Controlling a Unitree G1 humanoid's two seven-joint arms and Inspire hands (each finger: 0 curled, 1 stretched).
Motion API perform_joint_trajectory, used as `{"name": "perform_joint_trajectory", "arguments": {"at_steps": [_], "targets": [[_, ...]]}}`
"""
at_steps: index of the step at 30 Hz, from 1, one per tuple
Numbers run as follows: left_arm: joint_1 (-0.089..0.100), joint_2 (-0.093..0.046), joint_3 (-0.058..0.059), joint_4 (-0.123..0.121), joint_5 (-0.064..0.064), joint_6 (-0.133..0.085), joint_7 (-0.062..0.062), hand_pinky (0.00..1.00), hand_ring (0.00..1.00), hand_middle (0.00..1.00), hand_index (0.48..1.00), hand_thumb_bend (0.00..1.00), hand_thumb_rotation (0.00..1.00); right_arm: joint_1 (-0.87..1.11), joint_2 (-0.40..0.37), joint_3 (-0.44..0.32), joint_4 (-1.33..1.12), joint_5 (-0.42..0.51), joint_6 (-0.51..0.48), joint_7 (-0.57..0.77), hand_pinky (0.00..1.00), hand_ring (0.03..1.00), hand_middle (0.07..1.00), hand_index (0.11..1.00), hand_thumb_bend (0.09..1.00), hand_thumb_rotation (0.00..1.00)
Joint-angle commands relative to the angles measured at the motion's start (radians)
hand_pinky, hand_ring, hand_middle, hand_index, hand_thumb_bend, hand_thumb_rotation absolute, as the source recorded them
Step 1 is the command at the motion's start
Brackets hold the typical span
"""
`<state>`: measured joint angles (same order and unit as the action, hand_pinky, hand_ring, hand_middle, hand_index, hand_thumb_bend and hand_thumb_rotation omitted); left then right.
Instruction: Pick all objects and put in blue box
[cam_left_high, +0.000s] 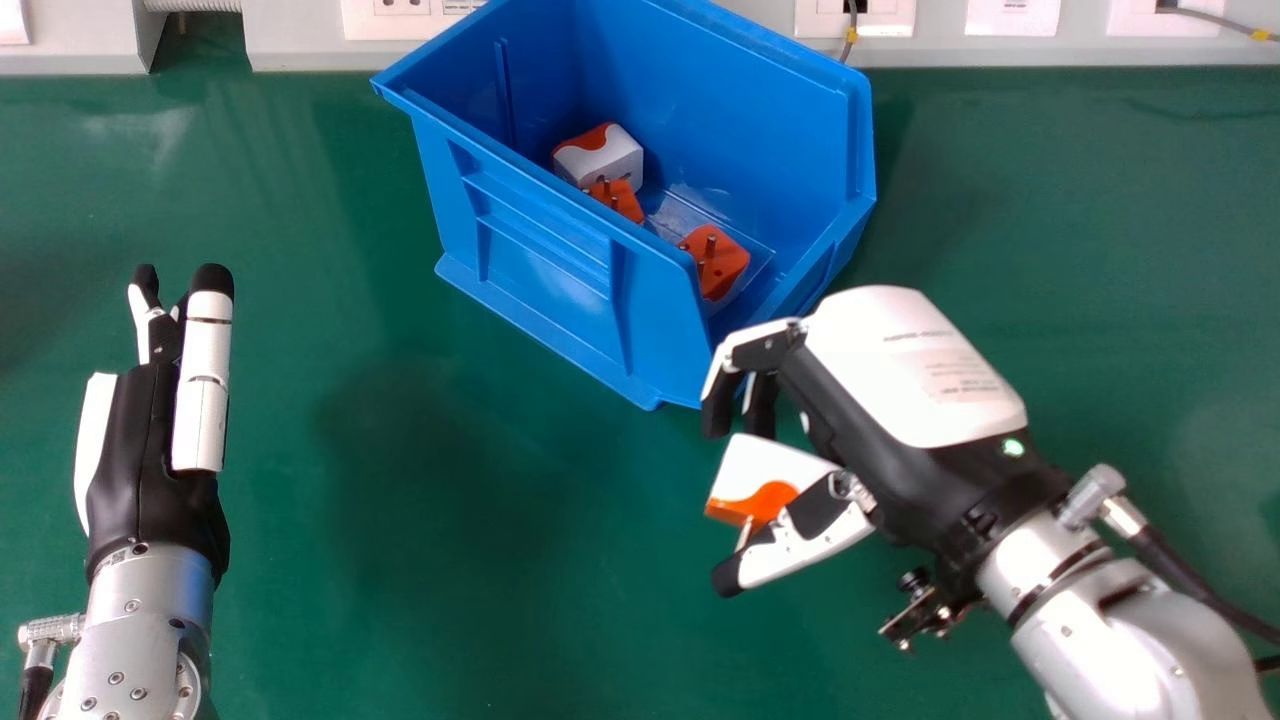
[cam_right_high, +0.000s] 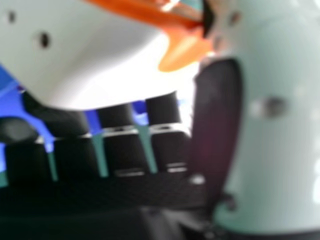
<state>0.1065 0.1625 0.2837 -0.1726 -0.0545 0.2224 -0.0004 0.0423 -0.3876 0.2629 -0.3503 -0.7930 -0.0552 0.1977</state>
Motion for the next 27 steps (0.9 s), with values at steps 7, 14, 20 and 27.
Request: {"name": "perform_joint_trajectory", "arguments": {"at_steps": [7,14,20,27], "targets": [[-0.004,0.014,0.006,-0.016,-0.011,-0.012,-0.005,1.00,1.00,1.00,0.984,0.46,1.00,-0.097,-0.049,-0.072,0.072,0.008,-0.016,-0.040,0.07,0.117,0.179,0.470,0.481,0.15],[-0.006,0.016,0.006,-0.018,-0.011,-0.009,-0.004,1.00,1.00,1.00,0.987,0.46,1.00,-0.240,-0.078,-0.077,0.184,-0.025,0.002,-0.044,0.06,0.108,0.167,0.470,0.482,0.15],[-0.004,0.010,0.004,-0.026,-0.011,-0.003,0.001,1.00,1.00,1.00,0.988,0.46,1.00,-0.400,-0.081,-0.057,0.319,-0.046,-0.009,-0.057,0.06,0.104,0.167,0.470,0.484,0.15],[-0.002,0.006,0.002,-0.036,-0.009,0.004,0.009,1.00,1.00,1.00,0.988,0.46,1.00,-0.616,-0.058,0.002,0.527,-0.073,-0.033,-0.114,0.04,0.088,0.155,0.470,0.485,0.15]]}}
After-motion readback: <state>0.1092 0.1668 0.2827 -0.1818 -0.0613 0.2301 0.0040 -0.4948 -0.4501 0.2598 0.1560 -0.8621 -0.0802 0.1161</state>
